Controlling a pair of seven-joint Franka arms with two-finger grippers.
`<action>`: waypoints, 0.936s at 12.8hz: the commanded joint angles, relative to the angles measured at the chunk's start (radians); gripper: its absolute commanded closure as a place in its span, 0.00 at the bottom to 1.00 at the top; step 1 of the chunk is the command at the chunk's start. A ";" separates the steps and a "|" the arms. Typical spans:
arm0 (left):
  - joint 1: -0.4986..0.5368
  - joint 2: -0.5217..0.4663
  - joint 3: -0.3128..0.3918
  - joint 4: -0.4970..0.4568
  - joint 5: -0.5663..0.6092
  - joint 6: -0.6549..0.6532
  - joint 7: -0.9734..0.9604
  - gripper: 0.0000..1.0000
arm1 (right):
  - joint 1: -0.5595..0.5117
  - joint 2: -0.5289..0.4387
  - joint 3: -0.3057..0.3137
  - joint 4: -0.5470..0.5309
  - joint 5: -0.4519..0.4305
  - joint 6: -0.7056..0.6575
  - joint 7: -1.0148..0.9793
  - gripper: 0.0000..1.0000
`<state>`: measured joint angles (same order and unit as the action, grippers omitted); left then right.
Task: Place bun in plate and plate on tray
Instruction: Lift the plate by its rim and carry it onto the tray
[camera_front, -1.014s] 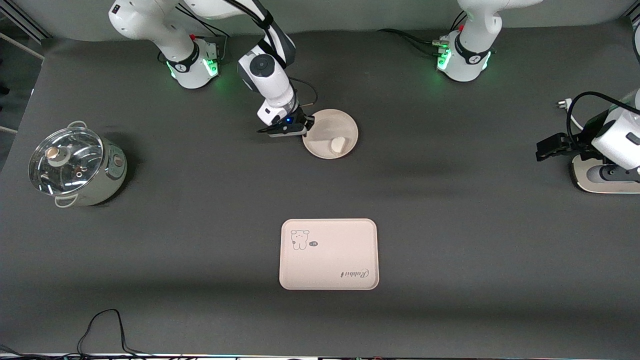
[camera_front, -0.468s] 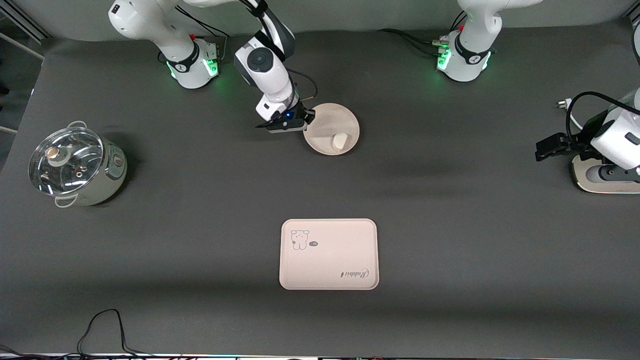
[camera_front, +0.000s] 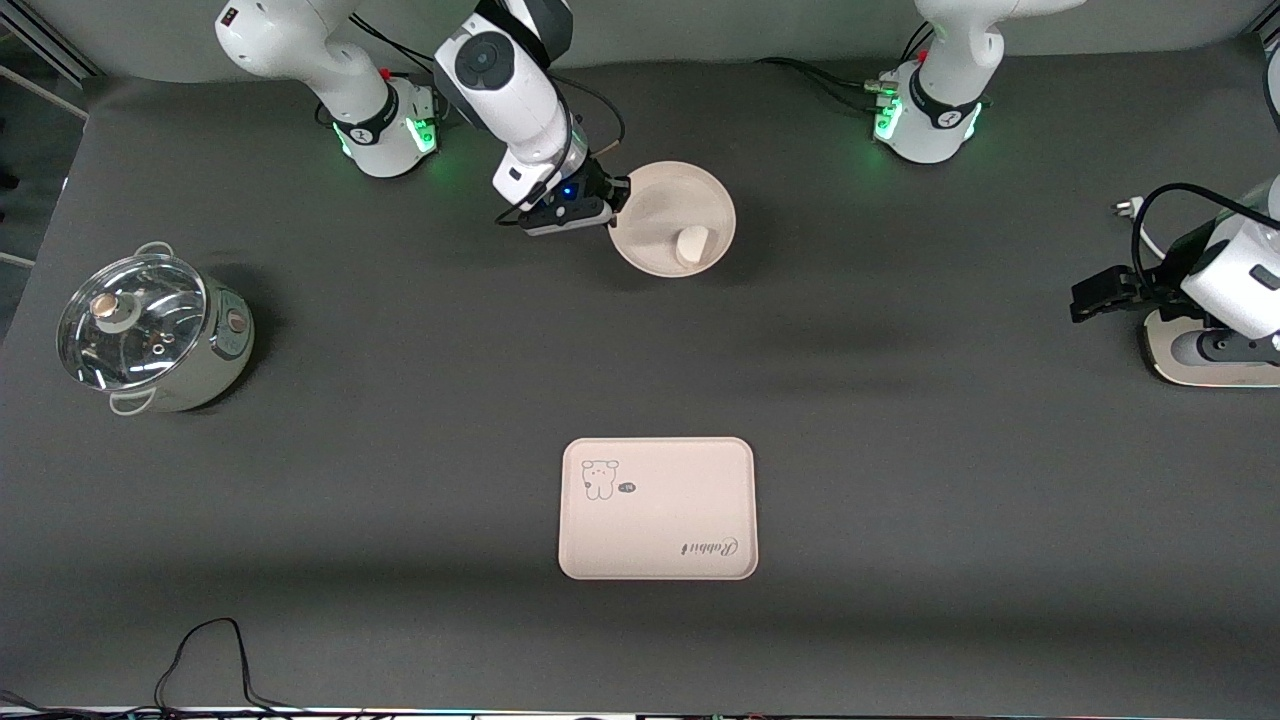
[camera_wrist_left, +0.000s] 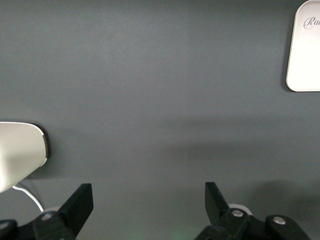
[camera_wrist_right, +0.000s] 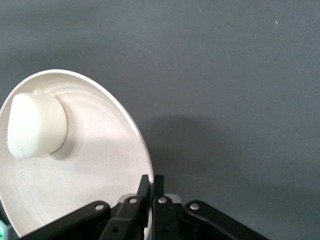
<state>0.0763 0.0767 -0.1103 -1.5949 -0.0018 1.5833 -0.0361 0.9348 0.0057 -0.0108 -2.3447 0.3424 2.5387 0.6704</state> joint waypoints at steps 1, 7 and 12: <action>0.002 -0.003 0.000 0.006 -0.011 -0.009 0.015 0.00 | -0.075 0.086 -0.003 0.112 0.032 -0.014 -0.116 1.00; 0.000 -0.003 -0.002 0.006 -0.011 -0.011 0.015 0.00 | -0.261 0.451 -0.005 0.621 0.026 -0.049 -0.216 1.00; 0.000 -0.005 -0.002 0.006 -0.011 -0.012 0.013 0.00 | -0.369 0.776 -0.005 1.100 0.014 -0.217 -0.218 1.00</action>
<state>0.0762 0.0769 -0.1114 -1.5949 -0.0022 1.5833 -0.0360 0.5981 0.6322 -0.0207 -1.4594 0.3427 2.3951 0.4753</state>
